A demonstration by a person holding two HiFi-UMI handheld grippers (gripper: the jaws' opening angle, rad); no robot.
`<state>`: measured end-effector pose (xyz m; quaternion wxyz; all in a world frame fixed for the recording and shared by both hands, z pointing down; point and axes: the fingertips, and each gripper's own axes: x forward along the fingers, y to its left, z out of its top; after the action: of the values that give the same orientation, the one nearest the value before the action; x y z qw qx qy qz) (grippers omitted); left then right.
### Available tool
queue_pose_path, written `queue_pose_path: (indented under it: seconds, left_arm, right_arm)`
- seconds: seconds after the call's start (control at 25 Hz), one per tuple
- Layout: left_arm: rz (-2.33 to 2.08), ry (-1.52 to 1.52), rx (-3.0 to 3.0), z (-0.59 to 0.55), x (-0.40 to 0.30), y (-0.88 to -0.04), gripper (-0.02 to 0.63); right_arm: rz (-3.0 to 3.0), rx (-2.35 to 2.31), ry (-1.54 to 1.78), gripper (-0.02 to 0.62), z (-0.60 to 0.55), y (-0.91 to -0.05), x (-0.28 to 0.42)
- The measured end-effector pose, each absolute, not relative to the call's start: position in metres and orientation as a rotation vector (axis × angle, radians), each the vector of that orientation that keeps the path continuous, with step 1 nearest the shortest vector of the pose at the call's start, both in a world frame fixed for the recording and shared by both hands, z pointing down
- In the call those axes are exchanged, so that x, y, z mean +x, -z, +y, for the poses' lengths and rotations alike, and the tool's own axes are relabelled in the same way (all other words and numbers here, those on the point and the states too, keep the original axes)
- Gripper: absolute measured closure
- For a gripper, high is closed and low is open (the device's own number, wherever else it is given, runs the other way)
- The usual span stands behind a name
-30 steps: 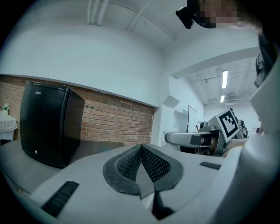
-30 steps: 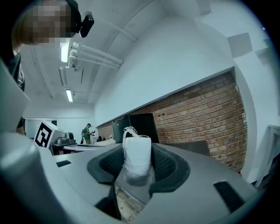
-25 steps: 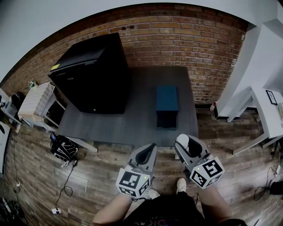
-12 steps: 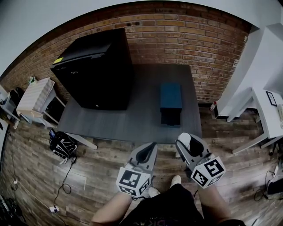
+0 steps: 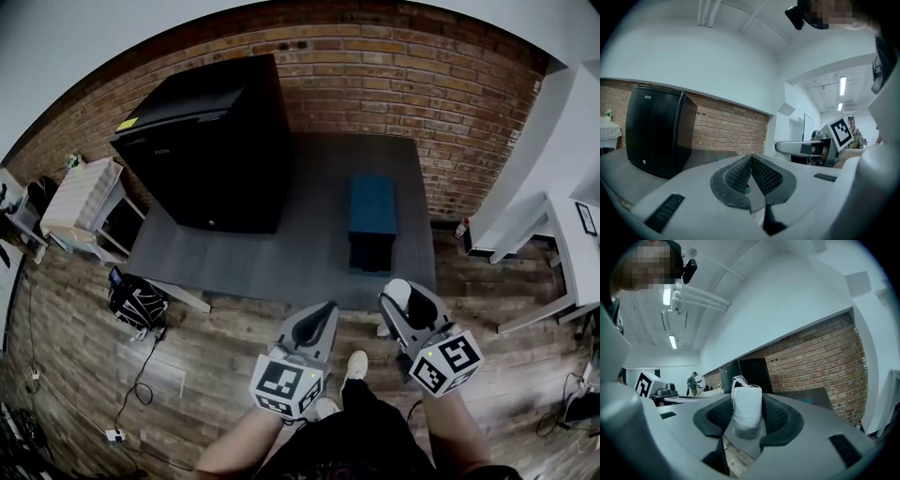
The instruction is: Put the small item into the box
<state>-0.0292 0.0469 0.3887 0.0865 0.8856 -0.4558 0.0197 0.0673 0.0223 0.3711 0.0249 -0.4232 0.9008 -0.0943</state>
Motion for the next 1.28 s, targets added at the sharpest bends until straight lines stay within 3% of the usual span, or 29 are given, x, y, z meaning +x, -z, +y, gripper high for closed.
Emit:
queue_pose_path:
  seconds: [1.28]
  left_arm:
    - [-1.376,-0.108,2.585,-0.123,0.006,-0.437,0.572]
  right_arm:
    - [2.93,-1.27,0.448,0.402,-0.17,-0.435,0.099]
